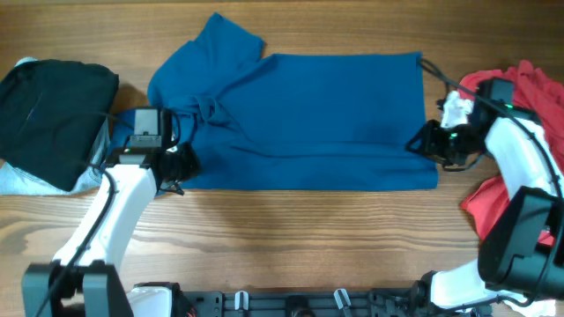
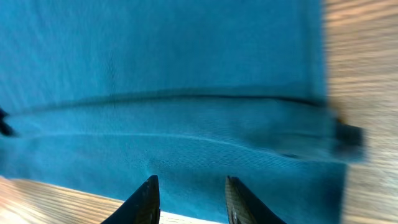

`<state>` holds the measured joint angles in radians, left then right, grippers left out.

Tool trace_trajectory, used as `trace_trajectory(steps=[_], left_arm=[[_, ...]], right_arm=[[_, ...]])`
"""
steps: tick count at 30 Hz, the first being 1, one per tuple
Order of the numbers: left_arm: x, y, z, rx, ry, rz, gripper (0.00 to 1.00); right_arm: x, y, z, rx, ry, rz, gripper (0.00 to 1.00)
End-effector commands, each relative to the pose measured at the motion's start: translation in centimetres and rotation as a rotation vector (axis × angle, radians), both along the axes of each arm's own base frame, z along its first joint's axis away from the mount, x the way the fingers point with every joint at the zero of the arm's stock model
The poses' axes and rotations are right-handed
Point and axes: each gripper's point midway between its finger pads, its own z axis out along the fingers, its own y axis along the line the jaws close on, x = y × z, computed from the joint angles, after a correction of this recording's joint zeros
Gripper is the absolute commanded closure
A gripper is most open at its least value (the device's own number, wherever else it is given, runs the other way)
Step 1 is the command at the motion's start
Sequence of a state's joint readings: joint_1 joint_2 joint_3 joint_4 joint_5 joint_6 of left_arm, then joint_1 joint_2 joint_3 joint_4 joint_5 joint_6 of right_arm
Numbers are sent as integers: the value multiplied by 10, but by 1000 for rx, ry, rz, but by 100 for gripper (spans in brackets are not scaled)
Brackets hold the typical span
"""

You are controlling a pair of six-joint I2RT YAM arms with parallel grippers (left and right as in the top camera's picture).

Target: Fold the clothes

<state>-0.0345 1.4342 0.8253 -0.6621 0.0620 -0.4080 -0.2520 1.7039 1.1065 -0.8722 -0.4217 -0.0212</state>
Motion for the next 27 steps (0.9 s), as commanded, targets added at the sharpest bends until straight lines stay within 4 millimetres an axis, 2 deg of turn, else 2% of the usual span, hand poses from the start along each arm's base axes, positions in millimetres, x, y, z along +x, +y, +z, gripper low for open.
trace_trajectory(steps=[1, 4, 7, 9, 11, 15, 19, 23, 27], left_arm=[[1, -5, -22, -9, 59, -25, 67], [5, -2, -40, 9, 89, -17, 66], [5, 12, -44, 88, 96, 3, 62], [0, 28, -44, 175, 114, 23, 62], [-5, 45, -42, 275, 135, 45, 60], [-8, 70, -39, 335, 137, 162, 60], [-17, 105, -39, 326, 157, 287, 60], [-28, 135, -39, 315, 179, 398, 59], [-44, 148, -40, 299, 222, 462, 58]], right_arm=[[-7, 8, -22, -65, 79, 51, 65], [-13, 16, -44, -53, 158, 54, 65], [-22, 13, -71, -62, 250, 37, 64], [-27, 6, -89, -98, 304, 12, 64], [-35, -12, -103, -204, 382, -74, 62], [-39, -39, -106, -324, 407, -144, 62], [-43, -60, -106, -316, 421, -219, 62], [-43, -63, -106, -310, 419, -232, 61], [-43, -63, -106, -311, 417, -232, 62]])
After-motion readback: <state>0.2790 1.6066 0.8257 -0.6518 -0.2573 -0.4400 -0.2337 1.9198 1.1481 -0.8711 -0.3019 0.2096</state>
